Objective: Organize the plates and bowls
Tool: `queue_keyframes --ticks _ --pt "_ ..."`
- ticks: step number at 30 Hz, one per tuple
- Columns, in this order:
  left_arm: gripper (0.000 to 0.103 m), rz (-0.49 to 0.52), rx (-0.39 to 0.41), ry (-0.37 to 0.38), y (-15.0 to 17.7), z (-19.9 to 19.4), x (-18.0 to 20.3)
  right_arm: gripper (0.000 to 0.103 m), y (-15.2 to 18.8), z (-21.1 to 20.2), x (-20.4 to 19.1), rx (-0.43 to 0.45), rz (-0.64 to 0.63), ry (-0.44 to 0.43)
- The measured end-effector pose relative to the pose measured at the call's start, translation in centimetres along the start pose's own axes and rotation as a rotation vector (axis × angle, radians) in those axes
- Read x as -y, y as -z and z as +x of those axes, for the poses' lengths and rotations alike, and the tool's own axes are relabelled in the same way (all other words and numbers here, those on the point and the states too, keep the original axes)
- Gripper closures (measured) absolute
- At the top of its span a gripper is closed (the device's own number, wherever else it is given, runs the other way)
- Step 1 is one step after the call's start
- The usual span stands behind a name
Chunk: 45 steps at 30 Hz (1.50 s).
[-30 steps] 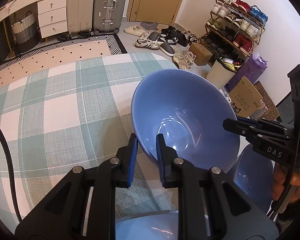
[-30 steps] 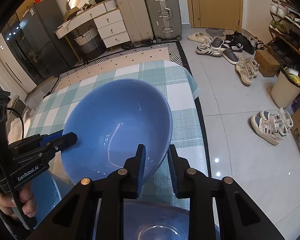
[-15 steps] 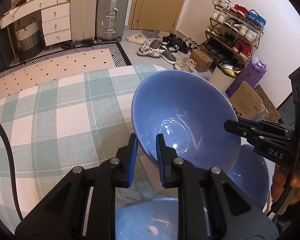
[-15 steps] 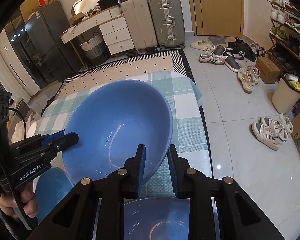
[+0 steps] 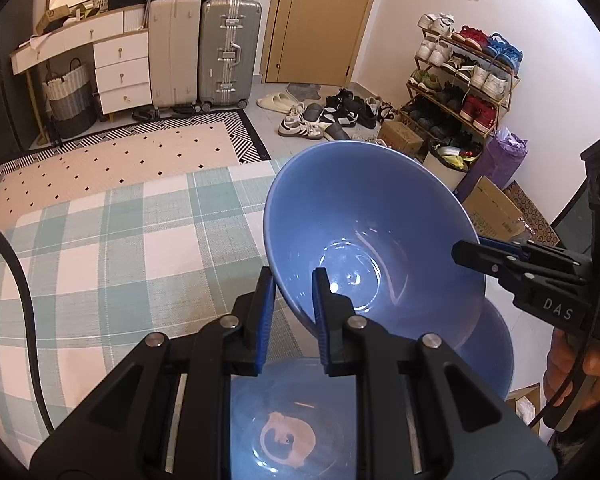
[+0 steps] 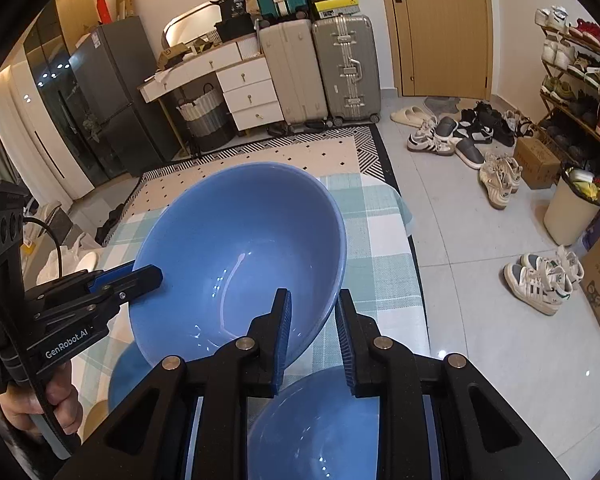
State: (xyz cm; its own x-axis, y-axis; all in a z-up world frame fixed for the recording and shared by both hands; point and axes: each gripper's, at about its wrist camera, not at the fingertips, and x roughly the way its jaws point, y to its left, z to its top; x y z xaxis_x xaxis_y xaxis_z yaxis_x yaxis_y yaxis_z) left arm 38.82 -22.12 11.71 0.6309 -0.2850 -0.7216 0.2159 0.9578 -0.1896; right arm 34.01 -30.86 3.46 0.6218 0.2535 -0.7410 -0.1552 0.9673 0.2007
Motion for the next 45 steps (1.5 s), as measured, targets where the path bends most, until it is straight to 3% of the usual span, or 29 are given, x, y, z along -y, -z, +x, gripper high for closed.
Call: queue_keyframes --ticks 14,30,45 --pt "0.087 0.006 0.068 -0.017 2.4 -9.6 1.2 0.080 1.8 -6.6 -4.6 0.072 -0.045 -0.032" --pt "0.087 0.004 0.121 -0.042 8.1 -18.8 2.9 0.080 5.9 -11.4 -8.7 0.115 -0.085 -0.068" --pt "0.087 -0.001 0.136 -0.021 12.3 -21.9 3.0 0.080 9.1 -12.8 -10.4 0.110 -0.093 -0.066"
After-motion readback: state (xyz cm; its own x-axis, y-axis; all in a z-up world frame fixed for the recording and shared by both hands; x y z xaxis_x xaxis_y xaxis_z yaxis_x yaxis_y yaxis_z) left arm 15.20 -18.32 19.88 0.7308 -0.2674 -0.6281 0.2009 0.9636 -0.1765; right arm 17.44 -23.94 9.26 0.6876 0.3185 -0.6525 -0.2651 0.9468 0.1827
